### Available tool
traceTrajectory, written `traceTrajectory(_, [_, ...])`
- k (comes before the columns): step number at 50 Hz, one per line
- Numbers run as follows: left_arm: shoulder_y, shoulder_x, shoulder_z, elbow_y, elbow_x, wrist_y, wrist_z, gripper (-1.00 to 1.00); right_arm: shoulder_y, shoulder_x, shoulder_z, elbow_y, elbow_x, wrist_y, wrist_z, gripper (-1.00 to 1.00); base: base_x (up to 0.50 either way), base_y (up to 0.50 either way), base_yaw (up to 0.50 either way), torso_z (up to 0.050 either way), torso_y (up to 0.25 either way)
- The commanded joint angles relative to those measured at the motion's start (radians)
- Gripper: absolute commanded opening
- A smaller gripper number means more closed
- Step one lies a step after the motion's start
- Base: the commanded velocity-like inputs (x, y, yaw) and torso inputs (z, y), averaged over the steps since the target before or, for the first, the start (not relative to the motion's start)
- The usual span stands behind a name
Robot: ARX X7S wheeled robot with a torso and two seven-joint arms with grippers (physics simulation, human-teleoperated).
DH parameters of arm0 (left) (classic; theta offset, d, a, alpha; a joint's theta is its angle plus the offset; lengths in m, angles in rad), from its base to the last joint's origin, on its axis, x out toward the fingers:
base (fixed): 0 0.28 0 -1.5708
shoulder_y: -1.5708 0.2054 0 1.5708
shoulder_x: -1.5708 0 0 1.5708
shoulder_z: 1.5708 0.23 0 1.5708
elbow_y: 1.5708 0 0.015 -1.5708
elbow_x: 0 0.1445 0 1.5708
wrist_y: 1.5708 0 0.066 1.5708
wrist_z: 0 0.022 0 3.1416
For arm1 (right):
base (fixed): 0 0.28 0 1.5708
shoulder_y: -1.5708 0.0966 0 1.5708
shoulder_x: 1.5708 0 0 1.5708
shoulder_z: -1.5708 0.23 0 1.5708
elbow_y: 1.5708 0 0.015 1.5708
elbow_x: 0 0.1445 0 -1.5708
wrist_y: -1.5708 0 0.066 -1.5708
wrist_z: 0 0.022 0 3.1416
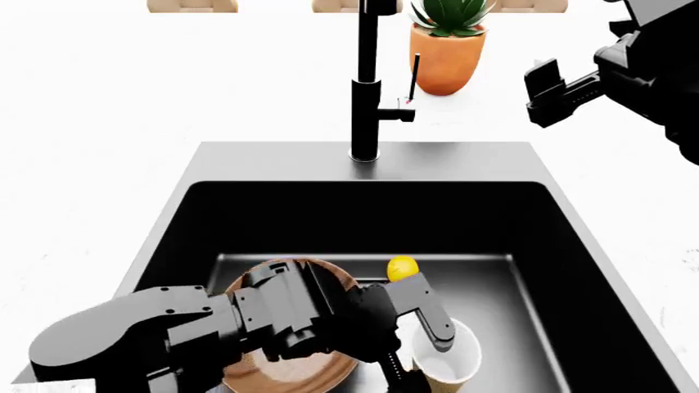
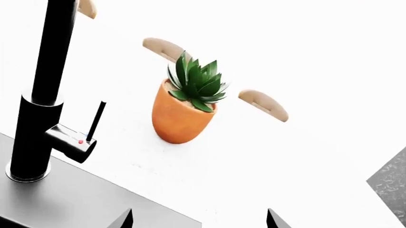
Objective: Pick the bowl and cup and place them in the sink. Then turn on the water.
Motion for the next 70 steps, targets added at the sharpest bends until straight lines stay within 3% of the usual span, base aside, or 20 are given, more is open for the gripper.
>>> traceTrajectory(1, [-0.039, -0.050, -0.005, 0.077, -0.022, -0.049, -0.024, 1.00, 0.001, 0.000, 0.001, 0.000, 0.000, -0.003, 0.000, 1.00, 0.00, 0.00, 0.00, 0.000, 0.000])
traceTrajectory(20, [-0.102, -0.229, -0.069, 0.301, -0.117, -0.113, -0.113, 1.00, 0.015, -0.023, -0.002, 0.016, -0.005, -0.005, -0.002, 1.00, 0.00, 0.00, 0.00, 0.000, 0.000])
traceTrajectory(32, [-0.152, -0.358, -0.180, 0.408, -0.204, -0.092, -0.175, 1.00, 0.014, -0.041, -0.001, 0.018, -0.003, -0.007, 0.005, 1.00, 0.00, 0.00, 0.00, 0.000, 0.000])
traceTrajectory(45, [-0.174, -0.589, -0.332, 0.569, -0.316, -0.020, -0.299, 1.00, -0.001, -0.057, 0.015, 0.022, 0.004, -0.011, 0.039, 1.00, 0.00, 0.00, 0.00, 0.000, 0.000])
traceTrajectory(54, [-0.177, -0.694, -0.420, 0.624, -0.358, 0.052, -0.397, 1.00, -0.023, -0.067, 0.040, 0.025, 0.012, -0.022, 0.082, 1.00, 0.00, 0.00, 0.00, 0.000, 0.000])
traceTrajectory(70, [-0.185, -0.747, -0.509, 0.630, -0.319, 0.157, -0.605, 1.00, -0.062, -0.150, 0.077, 0.101, -0.007, -0.131, 0.117, 1.00, 0.00, 0.00, 0.00, 0.000, 0.000])
